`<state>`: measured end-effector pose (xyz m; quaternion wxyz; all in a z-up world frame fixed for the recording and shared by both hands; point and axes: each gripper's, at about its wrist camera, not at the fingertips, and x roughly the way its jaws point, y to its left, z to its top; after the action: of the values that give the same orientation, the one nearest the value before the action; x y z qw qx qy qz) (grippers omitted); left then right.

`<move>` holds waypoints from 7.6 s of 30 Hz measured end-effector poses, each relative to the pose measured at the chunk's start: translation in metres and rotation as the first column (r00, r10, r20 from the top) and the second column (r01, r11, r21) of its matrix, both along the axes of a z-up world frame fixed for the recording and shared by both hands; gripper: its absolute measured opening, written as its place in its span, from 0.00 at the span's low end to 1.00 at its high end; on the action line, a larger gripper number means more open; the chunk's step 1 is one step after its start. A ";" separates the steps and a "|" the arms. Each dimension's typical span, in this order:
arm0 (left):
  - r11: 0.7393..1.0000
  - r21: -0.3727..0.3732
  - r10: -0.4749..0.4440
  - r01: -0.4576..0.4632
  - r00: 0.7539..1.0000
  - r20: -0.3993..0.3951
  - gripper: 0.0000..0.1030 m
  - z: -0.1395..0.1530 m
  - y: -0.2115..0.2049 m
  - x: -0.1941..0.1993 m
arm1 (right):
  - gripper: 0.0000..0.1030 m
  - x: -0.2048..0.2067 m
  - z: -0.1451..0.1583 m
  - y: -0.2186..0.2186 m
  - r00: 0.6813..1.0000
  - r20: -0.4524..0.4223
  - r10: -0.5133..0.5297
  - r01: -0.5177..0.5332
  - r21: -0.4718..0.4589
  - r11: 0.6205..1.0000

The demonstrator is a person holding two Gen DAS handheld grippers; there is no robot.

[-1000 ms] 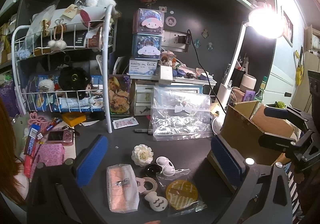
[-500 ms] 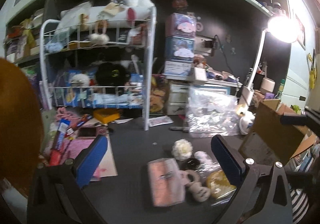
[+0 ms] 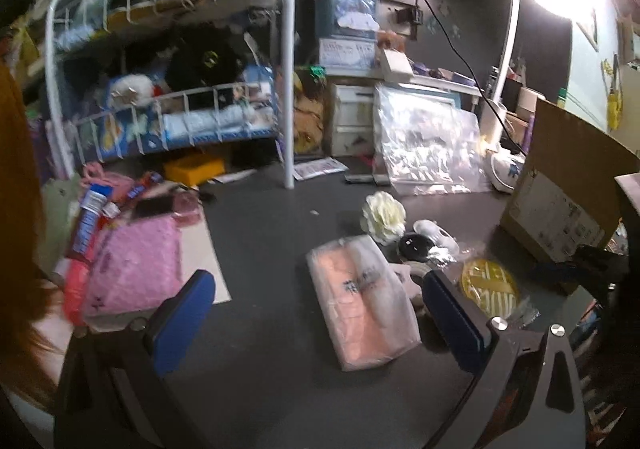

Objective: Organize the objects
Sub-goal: 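Grasp the bagged gold round badge with the right gripper, then carry the badge over the cardboard box and open the right gripper, then grasp the beige figure-shaped item with the right gripper, then lower the beige item into the box and open the right gripper, then grasp the pink wrapped package with the right gripper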

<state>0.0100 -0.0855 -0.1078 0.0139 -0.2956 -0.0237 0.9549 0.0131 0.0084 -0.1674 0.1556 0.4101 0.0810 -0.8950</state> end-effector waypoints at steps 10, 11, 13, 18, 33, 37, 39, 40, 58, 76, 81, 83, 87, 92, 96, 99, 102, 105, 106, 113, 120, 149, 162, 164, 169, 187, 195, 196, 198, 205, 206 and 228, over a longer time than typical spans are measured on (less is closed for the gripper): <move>0.999 0.008 -0.040 0.039 0.999 0.015 1.00 -0.011 0.003 -0.011 | 0.98 -0.013 -0.014 0.017 0.993 -0.043 -0.110 0.114 0.108 0.988; 0.999 0.009 -0.042 0.042 0.999 0.015 1.00 -0.011 0.002 -0.012 | 0.97 -0.012 -0.014 0.019 0.993 -0.044 -0.113 0.117 0.123 0.985; 0.998 0.018 -0.057 0.057 0.998 0.013 1.00 -0.011 0.003 -0.014 | 0.97 -0.011 -0.013 0.022 0.992 -0.037 -0.117 0.120 0.112 0.986; 0.994 0.059 -0.091 0.090 0.996 0.011 1.00 -0.011 0.006 -0.017 | 0.97 -0.027 -0.011 0.026 0.989 -0.017 -0.149 0.149 0.008 0.989; 0.971 0.076 -0.232 0.227 0.971 0.059 1.00 0.015 0.030 -0.019 | 0.63 -0.032 -0.015 0.029 0.986 -0.016 -0.166 0.166 0.000 0.986; 0.955 0.111 -0.283 0.276 0.957 0.059 1.00 0.030 0.041 -0.021 | 0.62 -0.025 -0.002 0.025 0.991 -0.042 -0.124 0.124 -0.022 0.992; 0.948 0.125 -0.301 0.293 0.953 0.048 0.99 0.040 0.044 -0.020 | 0.62 -0.023 0.013 0.021 0.996 -0.057 -0.074 0.071 -0.064 0.995; 0.944 0.132 -0.308 0.302 0.951 0.035 0.99 0.048 0.046 -0.020 | 0.62 -0.021 0.021 0.018 0.997 -0.066 -0.043 0.037 -0.088 0.995; 0.856 0.124 -0.490 0.502 0.864 -0.116 0.49 0.163 0.149 -0.026 | 0.62 0.024 0.169 0.067 0.921 -0.365 0.137 -0.197 -0.132 0.972; 0.804 0.102 -0.592 0.586 0.804 0.046 0.53 0.143 0.268 -0.097 | 0.63 0.016 0.148 0.200 0.971 -0.229 -0.067 0.030 -0.164 0.986; 0.818 0.100 -0.572 0.566 0.819 0.044 0.78 0.143 0.264 -0.098 | 0.79 0.012 0.145 0.204 0.972 -0.222 -0.083 0.050 -0.148 0.988; 0.824 0.095 -0.563 0.558 0.826 0.033 0.81 0.144 0.260 -0.095 | 0.79 0.013 0.147 0.204 0.970 -0.226 -0.087 0.054 -0.147 0.988; 0.832 0.094 -0.550 0.547 0.835 0.001 0.82 0.150 0.249 -0.088 | 0.82 0.015 0.149 0.201 0.969 -0.229 -0.091 0.060 -0.139 0.989; 0.846 0.097 -0.522 0.524 0.851 -0.050 0.85 0.160 0.227 -0.076 | 0.98 0.019 0.155 0.191 0.964 -0.250 -0.093 0.066 -0.116 0.991; 0.865 0.088 -0.488 0.494 0.869 -0.088 0.85 0.166 0.205 -0.063 | 1.00 0.022 0.162 0.173 0.957 -0.281 -0.079 0.055 -0.094 0.994; 0.881 0.085 -0.454 0.465 0.883 -0.119 0.86 0.170 0.182 -0.051 | 1.00 0.022 0.167 0.156 0.955 -0.288 -0.064 0.044 -0.077 0.996; 0.901 0.089 -0.410 0.424 0.901 -0.144 0.88 0.171 0.154 -0.040 | 1.00 0.024 0.169 0.135 0.953 -0.301 -0.030 0.011 -0.067 0.998; 0.925 0.092 -0.352 0.368 0.923 -0.156 0.92 0.166 0.123 -0.029 | 1.00 0.027 0.171 0.104 0.946 -0.322 0.031 -0.047 -0.043 0.998; 0.934 0.092 -0.329 0.345 0.931 -0.157 0.92 0.162 0.111 -0.026 | 1.00 0.027 0.171 0.096 0.945 -0.323 0.053 -0.069 -0.037 0.997; 0.973 0.084 -0.204 0.214 0.973 -0.111 0.93 0.124 0.049 -0.013 | 1.00 0.017 0.143 0.029 0.952 -0.245 0.185 -0.205 -0.057 0.977; 0.982 0.102 -0.160 0.160 0.987 -0.015 0.93 0.074 0.014 -0.011 | 0.83 -0.003 0.068 -0.012 0.968 -0.069 0.239 -0.245 -0.082 0.966; 0.906 0.228 -0.376 0.356 0.925 0.052 0.73 0.055 0.040 -0.012 | 0.24 -0.007 0.060 -0.025 0.968 -0.071 0.242 -0.245 -0.044 0.969; 0.849 0.161 -0.505 0.504 0.862 -0.037 0.30 0.115 0.121 -0.026 | 0.24 0.019 0.127 0.031 0.944 -0.240 0.229 -0.242 -0.027 0.970; 0.842 0.145 -0.520 0.520 0.853 -0.040 0.30 0.121 0.137 -0.031 | 0.24 0.019 0.133 0.049 0.945 -0.248 0.213 -0.228 -0.033 0.973; 0.812 0.112 -0.574 0.573 0.818 -0.030 0.30 0.134 0.187 -0.054 | 0.24 0.024 0.144 0.098 0.955 -0.257 0.147 -0.166 -0.055 0.985; 0.794 0.079 -0.606 0.602 0.794 0.039 0.69 0.140 0.260 -0.106 | 0.50 0.005 0.143 0.194 0.982 -0.187 -0.040 0.025 -0.085 0.996; 0.832 0.091 -0.549 0.548 0.836 -0.019 0.74 0.149 0.226 -0.093 | 0.51 0.008 0.144 0.198 0.985 -0.163 -0.064 0.046 -0.111 0.993; 0.841 0.095 -0.533 0.533 0.846 -0.031 0.76 0.151 0.217 -0.090 | 0.51 0.008 0.144 0.196 0.985 -0.163 -0.063 0.046 -0.109 0.993; 0.861 0.092 -0.497 0.499 0.866 -0.051 0.79 0.154 0.200 -0.084 | 0.51 0.009 0.147 0.189 0.984 -0.171 -0.056 0.038 -0.107 0.994; 0.925 0.084 -0.361 0.370 0.927 -0.102 0.81 0.155 0.124 -0.053 | 0.51 0.019 0.166 0.131 0.970 -0.233 0.065 -0.094 -0.120 0.988; 0.933 0.083 -0.342 0.351 0.934 -0.105 0.81 0.153 0.113 -0.049 | 0.51 0.019 0.166 0.115 0.967 -0.236 0.098 -0.130 -0.125 0.984; 0.978 0.145 -0.163 0.153 0.985 0.062 0.82 0.038 -0.035 0.008 | 0.64 -0.053 -0.007 -0.066 0.975 0.152 0.161 -0.122 -0.238 0.964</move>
<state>0.0175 -0.1201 -0.0697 0.1094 -0.3297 -0.0674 0.9353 -0.0396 -0.0580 -0.1742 0.2715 0.4575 -0.0063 -0.8467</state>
